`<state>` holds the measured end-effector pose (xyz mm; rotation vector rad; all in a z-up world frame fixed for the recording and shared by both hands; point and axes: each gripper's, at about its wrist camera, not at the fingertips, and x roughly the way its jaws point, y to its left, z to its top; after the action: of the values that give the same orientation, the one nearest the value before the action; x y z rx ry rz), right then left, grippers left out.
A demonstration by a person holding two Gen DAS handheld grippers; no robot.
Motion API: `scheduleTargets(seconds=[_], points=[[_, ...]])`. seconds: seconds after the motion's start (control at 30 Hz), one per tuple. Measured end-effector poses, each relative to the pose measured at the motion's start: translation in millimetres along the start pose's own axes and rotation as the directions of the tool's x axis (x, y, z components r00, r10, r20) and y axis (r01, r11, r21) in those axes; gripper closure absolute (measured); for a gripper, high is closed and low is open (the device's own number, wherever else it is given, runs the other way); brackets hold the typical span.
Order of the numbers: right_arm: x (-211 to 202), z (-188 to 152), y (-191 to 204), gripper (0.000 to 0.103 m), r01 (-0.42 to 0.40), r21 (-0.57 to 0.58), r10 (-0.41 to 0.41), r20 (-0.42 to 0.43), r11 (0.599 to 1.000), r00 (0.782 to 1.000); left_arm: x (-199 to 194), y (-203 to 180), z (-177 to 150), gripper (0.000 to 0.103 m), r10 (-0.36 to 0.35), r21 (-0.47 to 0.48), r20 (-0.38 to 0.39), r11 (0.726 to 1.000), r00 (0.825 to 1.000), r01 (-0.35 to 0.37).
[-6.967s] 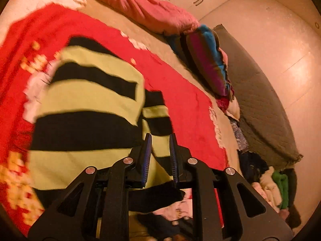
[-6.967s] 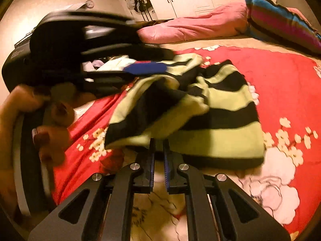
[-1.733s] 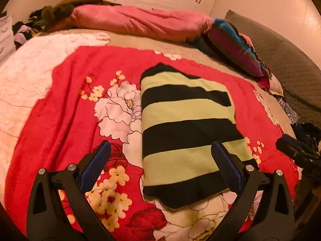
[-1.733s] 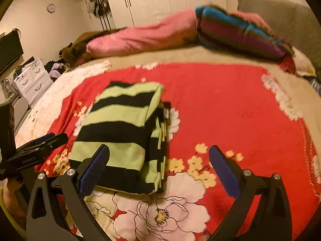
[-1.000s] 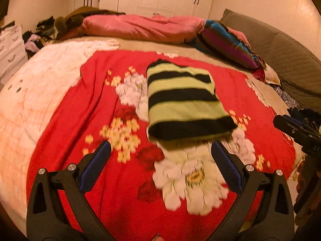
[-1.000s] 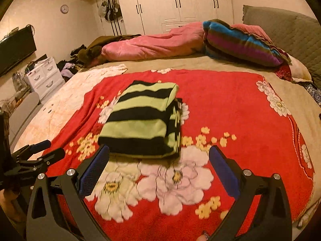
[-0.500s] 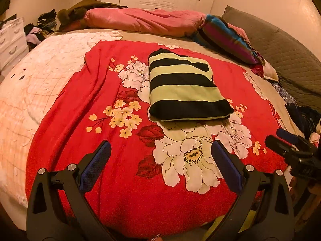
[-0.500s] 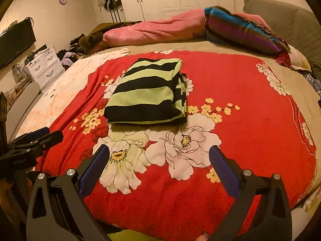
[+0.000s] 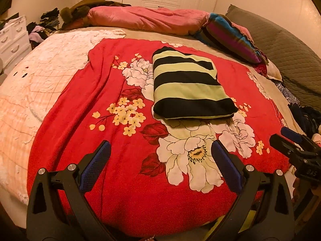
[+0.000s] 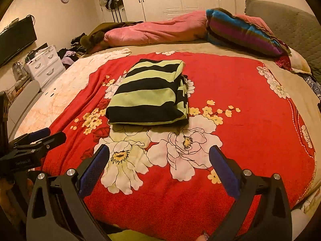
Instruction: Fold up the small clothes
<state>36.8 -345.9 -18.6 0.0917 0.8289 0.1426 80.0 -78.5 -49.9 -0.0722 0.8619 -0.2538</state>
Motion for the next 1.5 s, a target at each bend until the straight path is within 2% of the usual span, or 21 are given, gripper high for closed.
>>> scheduleTargets(seconds=[1.5], points=[[1.4,-2.4,1.2,0.004,0.002,0.0,-0.002,-0.016,1.0,1.0,1.3,2.5,1.0,0.009,0.012,-0.001,-0.006,1.0,1.0,-0.012]])
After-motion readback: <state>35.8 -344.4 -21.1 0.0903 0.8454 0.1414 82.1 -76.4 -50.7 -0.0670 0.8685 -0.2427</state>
